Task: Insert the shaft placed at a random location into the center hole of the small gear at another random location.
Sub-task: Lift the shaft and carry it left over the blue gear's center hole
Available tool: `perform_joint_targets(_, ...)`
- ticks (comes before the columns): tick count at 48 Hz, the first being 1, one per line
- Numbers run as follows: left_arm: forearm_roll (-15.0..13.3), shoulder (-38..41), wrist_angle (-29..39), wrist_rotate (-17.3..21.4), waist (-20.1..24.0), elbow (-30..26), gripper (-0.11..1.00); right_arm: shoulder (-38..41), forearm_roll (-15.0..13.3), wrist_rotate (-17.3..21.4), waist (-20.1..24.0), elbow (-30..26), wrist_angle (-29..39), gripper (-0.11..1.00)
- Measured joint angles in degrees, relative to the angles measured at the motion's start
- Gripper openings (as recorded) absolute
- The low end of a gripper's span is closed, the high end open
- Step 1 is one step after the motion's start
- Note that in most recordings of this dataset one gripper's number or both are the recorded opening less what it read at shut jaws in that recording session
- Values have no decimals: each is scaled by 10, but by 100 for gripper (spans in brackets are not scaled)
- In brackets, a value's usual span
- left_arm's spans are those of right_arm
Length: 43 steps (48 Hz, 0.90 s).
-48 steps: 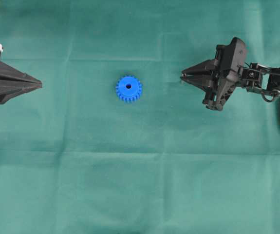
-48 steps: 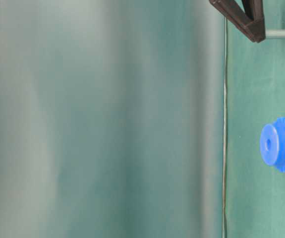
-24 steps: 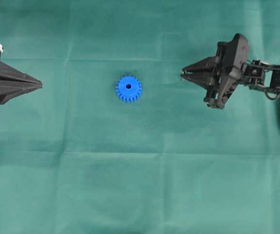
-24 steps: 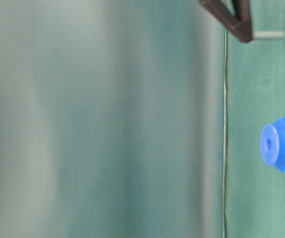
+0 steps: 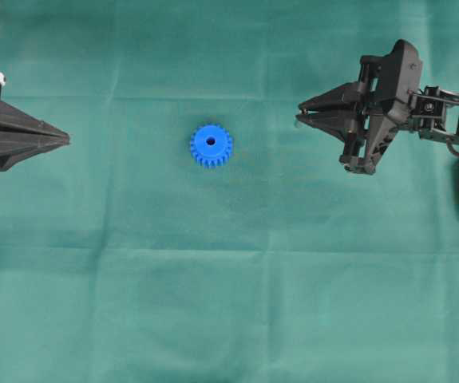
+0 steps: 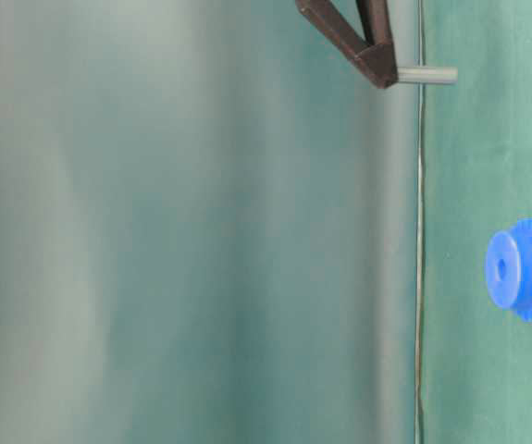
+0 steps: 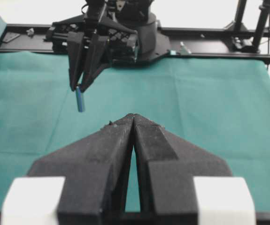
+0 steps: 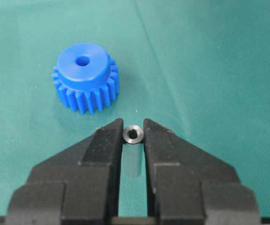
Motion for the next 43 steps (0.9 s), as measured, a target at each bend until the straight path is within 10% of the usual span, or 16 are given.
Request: perform_joint_targets(43, 0, 0, 0, 0, 1, 0, 0, 174, -1, -2, 56, -198, 10, 13)
